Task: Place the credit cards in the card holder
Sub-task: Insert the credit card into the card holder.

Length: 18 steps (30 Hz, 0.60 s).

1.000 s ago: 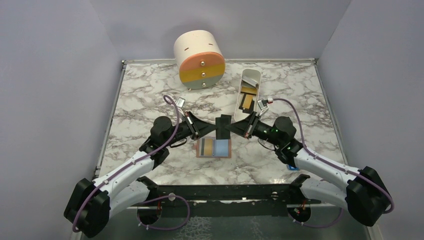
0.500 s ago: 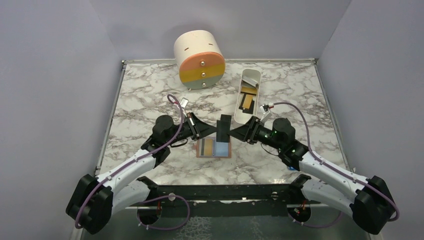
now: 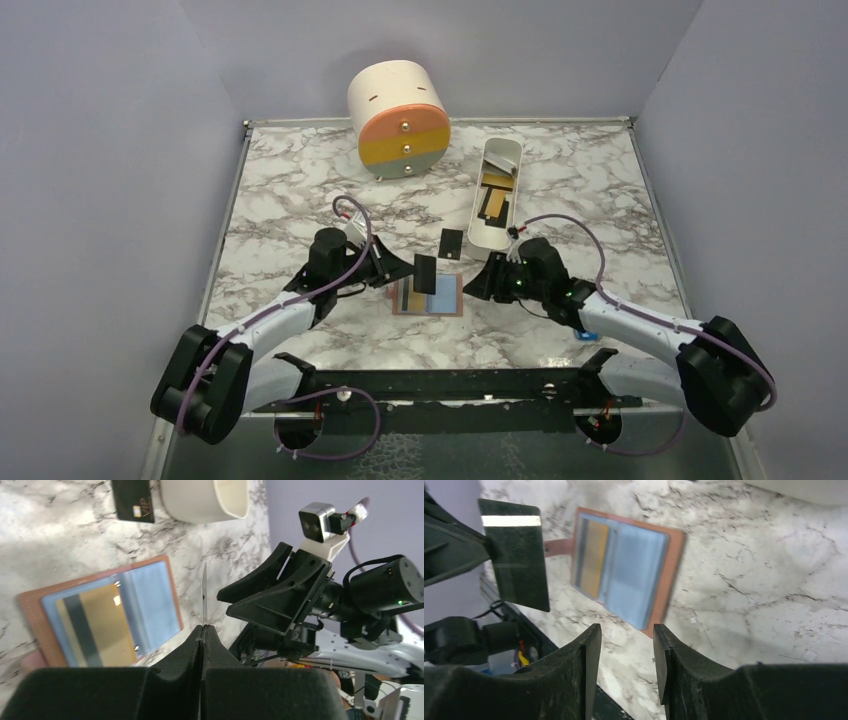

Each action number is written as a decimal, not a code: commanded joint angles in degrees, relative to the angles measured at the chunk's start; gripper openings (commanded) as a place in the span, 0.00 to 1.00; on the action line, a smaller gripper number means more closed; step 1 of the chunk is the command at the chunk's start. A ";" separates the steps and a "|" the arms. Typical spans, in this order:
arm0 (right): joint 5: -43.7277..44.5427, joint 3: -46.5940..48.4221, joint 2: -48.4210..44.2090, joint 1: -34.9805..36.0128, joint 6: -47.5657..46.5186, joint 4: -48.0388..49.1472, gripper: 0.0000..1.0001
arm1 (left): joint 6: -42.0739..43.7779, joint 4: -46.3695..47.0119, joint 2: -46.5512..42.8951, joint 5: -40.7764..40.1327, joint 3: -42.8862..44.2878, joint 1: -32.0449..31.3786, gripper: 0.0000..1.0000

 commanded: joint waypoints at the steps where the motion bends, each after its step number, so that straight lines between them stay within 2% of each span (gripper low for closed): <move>1: 0.12 1.97 5.21 0.45 -3.83 -1.20 0.42 | 7.14 -3.02 2.89 3.60 1.08 1.16 0.00; 18: -0.25 2.98 10.87 1.90 -3.81 1.03 0.40 | 13.69 -4.25 14.00 7.51 1.71 2.00 0.00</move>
